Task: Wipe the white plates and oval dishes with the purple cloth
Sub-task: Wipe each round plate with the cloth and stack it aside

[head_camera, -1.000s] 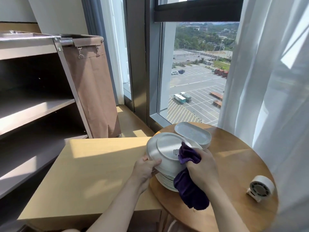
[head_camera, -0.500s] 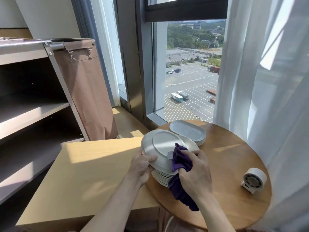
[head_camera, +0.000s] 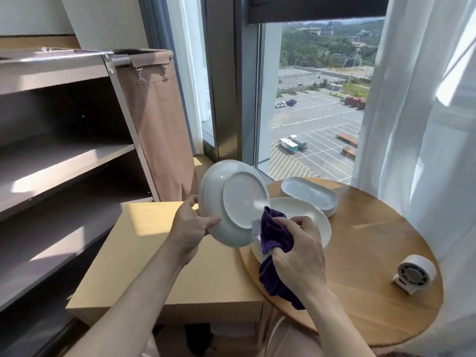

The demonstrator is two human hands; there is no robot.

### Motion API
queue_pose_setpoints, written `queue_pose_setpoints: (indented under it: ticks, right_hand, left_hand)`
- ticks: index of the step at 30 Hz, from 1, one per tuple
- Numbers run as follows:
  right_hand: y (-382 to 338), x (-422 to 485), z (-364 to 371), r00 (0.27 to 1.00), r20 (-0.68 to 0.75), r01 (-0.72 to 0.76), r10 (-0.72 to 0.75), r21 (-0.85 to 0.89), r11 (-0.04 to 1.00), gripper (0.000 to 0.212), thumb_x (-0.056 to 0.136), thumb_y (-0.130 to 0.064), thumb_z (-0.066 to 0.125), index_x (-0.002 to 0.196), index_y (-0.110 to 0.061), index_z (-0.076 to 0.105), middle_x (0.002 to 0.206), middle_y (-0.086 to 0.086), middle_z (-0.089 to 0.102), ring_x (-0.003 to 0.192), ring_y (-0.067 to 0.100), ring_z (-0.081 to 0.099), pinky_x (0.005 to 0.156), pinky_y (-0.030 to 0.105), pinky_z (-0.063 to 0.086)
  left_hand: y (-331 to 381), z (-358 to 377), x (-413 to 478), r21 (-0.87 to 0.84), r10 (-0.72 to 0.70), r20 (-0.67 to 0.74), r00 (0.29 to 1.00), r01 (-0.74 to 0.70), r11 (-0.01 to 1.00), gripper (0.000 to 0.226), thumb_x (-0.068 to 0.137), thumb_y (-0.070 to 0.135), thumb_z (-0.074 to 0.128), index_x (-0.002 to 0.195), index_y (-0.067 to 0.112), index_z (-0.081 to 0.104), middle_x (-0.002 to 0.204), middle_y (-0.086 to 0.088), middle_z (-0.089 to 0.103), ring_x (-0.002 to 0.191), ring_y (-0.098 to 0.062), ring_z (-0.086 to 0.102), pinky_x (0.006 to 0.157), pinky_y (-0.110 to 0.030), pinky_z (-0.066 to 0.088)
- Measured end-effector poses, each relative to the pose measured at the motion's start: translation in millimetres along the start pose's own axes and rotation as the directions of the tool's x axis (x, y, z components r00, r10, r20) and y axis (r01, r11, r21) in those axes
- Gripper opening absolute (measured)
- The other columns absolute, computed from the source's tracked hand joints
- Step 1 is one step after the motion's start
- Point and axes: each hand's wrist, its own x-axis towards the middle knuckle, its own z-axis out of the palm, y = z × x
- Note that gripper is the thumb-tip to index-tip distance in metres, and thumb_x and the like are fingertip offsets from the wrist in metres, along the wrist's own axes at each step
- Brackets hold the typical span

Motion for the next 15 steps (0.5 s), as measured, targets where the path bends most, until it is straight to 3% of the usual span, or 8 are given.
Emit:
queue_pose_setpoints:
  ticks: [4,6,9,13,15]
  right_hand:
    - [-18.1,-4.8,16.0,0.998,0.024,0.061,-0.061,-0.015,0.998,0.058,0.068,-0.028,0.060,0.125,-0.033,0.070,0.110,-0.014,0.049,0.109,0.014,0.045,0.099,0.041,0.045]
    - [-23.8,-8.3,24.3,0.995,0.054,0.083,-0.081,-0.033,0.996,0.060,0.069,-0.028,0.060,0.128,-0.030,0.069,0.111,-0.012,0.048,0.109,0.014,0.044,0.100,0.043,0.045]
    - [-27.6,-14.4,36.0,0.989,0.107,0.110,-0.102,-0.066,0.992,0.061,0.072,-0.030,0.061,0.132,-0.028,0.067,0.112,-0.013,0.045,0.109,0.014,0.043,0.098,0.042,0.046]
    - [-27.6,-24.3,48.6,0.980,0.158,0.136,-0.119,-0.107,0.985,0.057,0.074,-0.028,0.066,0.131,-0.031,0.067,0.109,-0.017,0.041,0.104,0.009,0.038,0.095,0.036,0.043]
    - [-25.8,-29.9,52.5,0.976,0.186,0.140,-0.115,-0.126,0.982,0.057,0.075,-0.029,0.065,0.132,-0.032,0.066,0.109,-0.017,0.042,0.104,0.009,0.037,0.094,0.032,0.040]
  left_hand:
    - [0.8,-31.7,-13.5,0.257,0.140,-0.034,0.990,-0.127,0.958,0.047,0.083,-0.004,0.078,0.113,0.023,0.054,0.105,-0.013,0.075,0.102,-0.032,0.071,0.080,-0.039,0.059]
    - [-3.3,-44.7,-20.4,0.447,0.225,-0.017,0.974,-0.194,0.873,0.046,0.085,0.005,0.080,0.107,0.033,0.051,0.108,-0.005,0.072,0.099,-0.024,0.070,0.075,-0.028,0.060]
    - [-16.5,-59.6,-28.0,0.662,0.345,0.048,0.937,-0.289,0.691,0.044,0.088,0.007,0.074,0.099,0.039,0.046,0.100,0.001,0.066,0.081,-0.017,0.064,0.054,-0.012,0.049]
    - [-42.5,-77.0,-32.9,0.863,0.430,0.161,0.888,-0.338,0.376,0.040,0.087,0.004,0.069,0.101,0.031,0.042,0.087,0.003,0.061,0.068,-0.026,0.057,0.054,-0.033,0.045]
    - [-56.9,-84.3,-34.4,0.913,0.415,0.249,0.875,-0.356,0.202,0.047,0.080,0.000,0.070,0.101,0.029,0.039,0.075,0.000,0.061,0.057,-0.031,0.055,0.047,-0.032,0.038]
